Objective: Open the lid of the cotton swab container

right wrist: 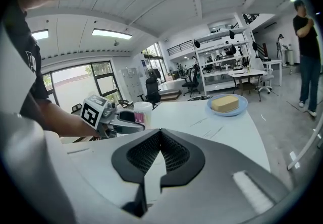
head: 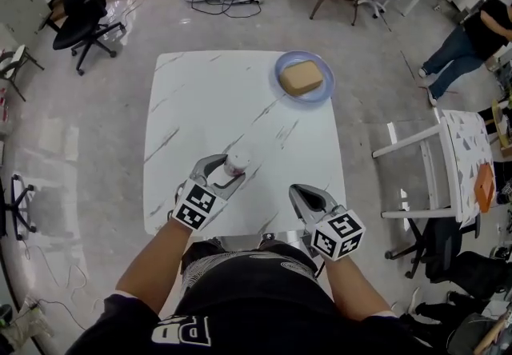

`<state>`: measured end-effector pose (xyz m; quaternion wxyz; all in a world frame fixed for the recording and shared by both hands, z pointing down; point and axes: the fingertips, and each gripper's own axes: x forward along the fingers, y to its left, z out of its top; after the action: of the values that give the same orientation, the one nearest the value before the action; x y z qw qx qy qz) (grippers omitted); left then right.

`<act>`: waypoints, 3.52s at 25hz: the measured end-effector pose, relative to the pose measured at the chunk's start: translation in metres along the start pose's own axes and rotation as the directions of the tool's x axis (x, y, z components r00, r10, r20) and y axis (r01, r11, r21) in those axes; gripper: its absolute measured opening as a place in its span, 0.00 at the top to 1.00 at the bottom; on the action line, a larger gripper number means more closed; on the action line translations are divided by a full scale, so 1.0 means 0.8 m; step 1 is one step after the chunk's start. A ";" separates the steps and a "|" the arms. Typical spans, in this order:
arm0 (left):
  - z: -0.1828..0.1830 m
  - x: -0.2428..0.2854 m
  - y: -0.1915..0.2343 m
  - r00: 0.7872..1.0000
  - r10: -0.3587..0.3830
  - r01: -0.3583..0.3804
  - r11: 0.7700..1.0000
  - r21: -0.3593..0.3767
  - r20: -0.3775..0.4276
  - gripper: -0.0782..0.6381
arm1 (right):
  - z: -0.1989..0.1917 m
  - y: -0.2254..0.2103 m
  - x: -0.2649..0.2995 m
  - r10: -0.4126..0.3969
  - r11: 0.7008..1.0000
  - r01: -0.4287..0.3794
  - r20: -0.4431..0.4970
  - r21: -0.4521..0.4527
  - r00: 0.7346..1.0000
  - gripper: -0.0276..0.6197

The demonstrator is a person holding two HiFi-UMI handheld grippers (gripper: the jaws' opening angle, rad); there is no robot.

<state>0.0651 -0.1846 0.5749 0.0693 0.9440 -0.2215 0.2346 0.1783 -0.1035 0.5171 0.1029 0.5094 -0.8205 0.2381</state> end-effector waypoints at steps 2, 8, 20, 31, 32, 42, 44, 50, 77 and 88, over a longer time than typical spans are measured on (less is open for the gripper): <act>0.012 -0.013 0.000 1.000 -0.003 0.003 1.000 -0.003 0.031 0.49 | 0.005 0.000 -0.001 -0.005 1.000 0.005 0.013 -0.001 1.000 0.96; 0.060 -0.051 -0.009 0.989 -0.036 0.032 0.999 0.030 0.146 0.49 | 0.022 0.007 -0.004 -0.005 1.000 0.005 0.060 0.000 0.998 0.96; 0.125 -0.118 -0.025 0.953 -0.066 0.040 0.995 0.093 0.297 0.49 | 0.066 0.021 -0.001 0.014 1.000 -0.010 0.135 -0.027 0.991 0.96; 0.108 -0.142 -0.007 0.952 -0.034 0.018 0.998 0.056 0.305 0.49 | 0.085 0.031 0.006 0.028 0.997 -0.018 0.131 -0.079 0.991 0.96; 0.106 -0.142 -0.006 0.952 -0.032 0.016 0.998 0.054 0.304 0.49 | 0.085 0.031 0.006 0.029 0.996 -0.019 0.128 -0.083 0.991 0.96; 0.094 -0.144 0.006 0.957 -0.004 -0.013 0.998 0.056 0.290 0.49 | 0.098 0.036 0.006 0.069 0.978 -0.049 0.094 -0.202 0.993 0.95; 0.093 -0.143 0.006 0.957 -0.003 -0.013 0.999 0.053 0.289 0.49 | 0.103 0.036 0.004 0.081 0.971 -0.060 0.085 -0.231 0.993 0.95; 0.091 -0.144 0.005 0.957 0.004 -0.019 0.999 0.049 0.289 0.49 | 0.105 0.039 0.003 0.092 0.947 -0.078 0.030 -0.312 0.995 0.80; 0.077 -0.129 0.012 0.959 0.010 -0.025 0.998 0.049 0.284 0.49 | 0.090 0.040 0.013 0.120 0.883 -0.169 -0.137 -0.438 0.983 0.61; 0.075 -0.118 0.003 0.960 -0.015 -0.004 0.998 0.066 0.279 0.49 | 0.139 0.103 0.017 0.288 0.752 -0.377 -0.245 -0.541 0.926 0.61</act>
<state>0.0141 -0.1643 0.4771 0.0071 0.9700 -0.2187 0.1061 0.1071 -0.1385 0.4029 0.2686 0.2806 -0.9211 0.0285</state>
